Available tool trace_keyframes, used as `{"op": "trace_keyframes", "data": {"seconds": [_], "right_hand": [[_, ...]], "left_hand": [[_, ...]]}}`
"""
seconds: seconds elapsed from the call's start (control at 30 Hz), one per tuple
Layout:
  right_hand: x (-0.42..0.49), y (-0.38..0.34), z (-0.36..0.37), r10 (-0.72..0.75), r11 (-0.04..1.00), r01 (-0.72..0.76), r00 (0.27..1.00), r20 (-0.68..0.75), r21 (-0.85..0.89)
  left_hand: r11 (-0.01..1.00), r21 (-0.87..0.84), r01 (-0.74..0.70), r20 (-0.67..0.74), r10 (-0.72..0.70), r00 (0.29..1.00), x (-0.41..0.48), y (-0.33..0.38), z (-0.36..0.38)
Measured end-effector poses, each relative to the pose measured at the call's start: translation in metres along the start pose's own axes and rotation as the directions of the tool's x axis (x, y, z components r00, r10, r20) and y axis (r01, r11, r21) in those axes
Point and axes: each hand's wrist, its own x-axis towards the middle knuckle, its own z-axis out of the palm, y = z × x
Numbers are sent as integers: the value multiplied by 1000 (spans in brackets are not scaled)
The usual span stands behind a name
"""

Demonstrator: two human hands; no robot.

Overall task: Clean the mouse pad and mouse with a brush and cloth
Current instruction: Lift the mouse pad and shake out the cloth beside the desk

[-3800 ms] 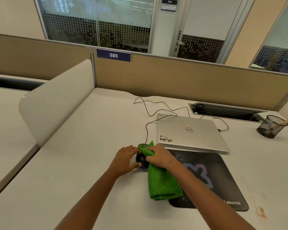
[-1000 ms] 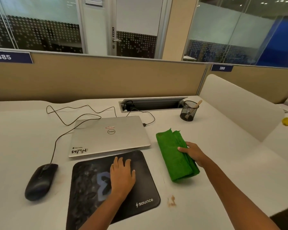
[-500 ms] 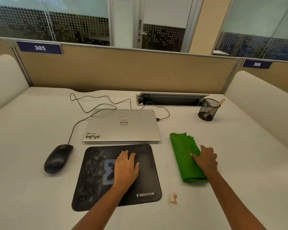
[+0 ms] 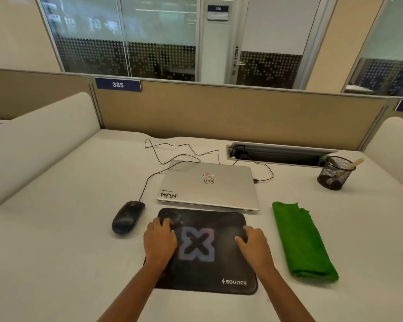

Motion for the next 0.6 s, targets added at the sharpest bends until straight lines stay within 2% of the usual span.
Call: {"op": "trace_keyframes", "data": {"seconds": [0.13,0.27,0.43,0.6], "right_hand": [[2,-9,8,68,992,-65,998,19,-103],[5,-13,11,87,988,-84,996,20,-132],[10,-16,13,123,985,-119,992,24,-125],[12,-19,14,187,969,-187,982,-15,-164]], "left_hand": [[998,-18,52,-21,-52,998,5,-14,-7],[978,-191,80,-11,-83,996,13,-15,-10],[856,-454,248,101,-227,969,26,-17,-16],[793,-537,287,144,-249,958,39,-22,-20]]}}
